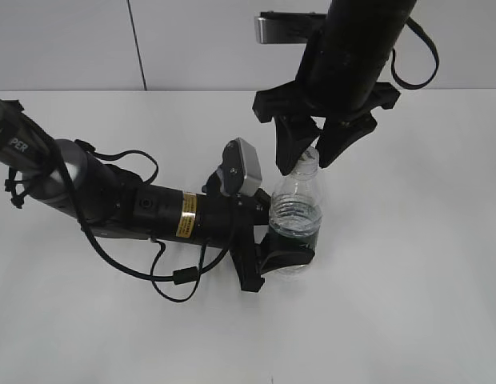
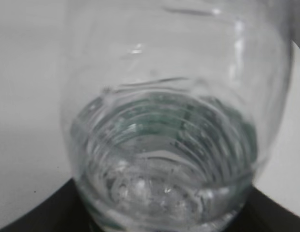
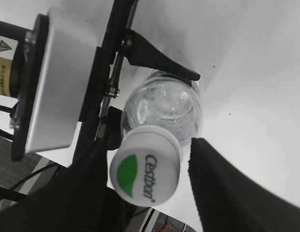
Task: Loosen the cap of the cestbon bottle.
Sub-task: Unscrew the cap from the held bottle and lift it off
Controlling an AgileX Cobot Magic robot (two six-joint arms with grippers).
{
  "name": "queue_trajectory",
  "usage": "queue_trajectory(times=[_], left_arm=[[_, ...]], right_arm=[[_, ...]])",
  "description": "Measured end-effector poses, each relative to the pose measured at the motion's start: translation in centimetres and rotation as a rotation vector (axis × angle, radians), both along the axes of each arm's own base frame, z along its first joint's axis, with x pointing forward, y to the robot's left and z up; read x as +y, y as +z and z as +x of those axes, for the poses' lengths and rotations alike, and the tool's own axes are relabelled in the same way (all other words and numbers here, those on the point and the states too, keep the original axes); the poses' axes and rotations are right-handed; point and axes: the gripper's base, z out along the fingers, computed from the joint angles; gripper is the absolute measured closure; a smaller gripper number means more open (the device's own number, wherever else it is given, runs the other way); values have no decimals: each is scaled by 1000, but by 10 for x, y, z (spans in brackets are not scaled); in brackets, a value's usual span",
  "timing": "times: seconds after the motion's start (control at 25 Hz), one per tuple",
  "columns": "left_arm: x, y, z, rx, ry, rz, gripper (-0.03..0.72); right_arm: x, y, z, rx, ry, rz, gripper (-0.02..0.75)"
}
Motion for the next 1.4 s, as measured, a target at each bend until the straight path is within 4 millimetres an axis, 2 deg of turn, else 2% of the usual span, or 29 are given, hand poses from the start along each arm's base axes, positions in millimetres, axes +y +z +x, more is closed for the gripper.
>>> queue_trajectory(times=[0.24, 0.32, 0.44, 0.64, 0.76, 0.96, 1.12, 1.24, 1.4], left_arm=[[0, 0, 0, 0, 0, 0, 276], [0, 0, 0, 0, 0, 0, 276], [0, 0, 0, 0, 0, 0, 276], [0, 0, 0, 0, 0, 0, 276], [0, 0, 0, 0, 0, 0, 276], [0, 0, 0, -1, 0, 0, 276], [0, 0, 0, -1, 0, 0, 276], [0, 0, 0, -1, 0, 0, 276], [0, 0, 0, -1, 0, 0, 274]], right_arm=[[0, 2, 0, -5, 1, 3, 328], [0, 2, 0, -5, 1, 3, 353], [0, 2, 0, -5, 1, 3, 437], [0, 2, 0, -17, 44, 3, 437], [0, 2, 0, -72, 243, -1, 437], [0, 4, -1, -241, 845, -9, 437], [0, 4, -1, -346, 1220, -17, 437], [0, 5, -1, -387, 1363, -21, 437], [0, 5, -1, -400, 1407, -22, 437]])
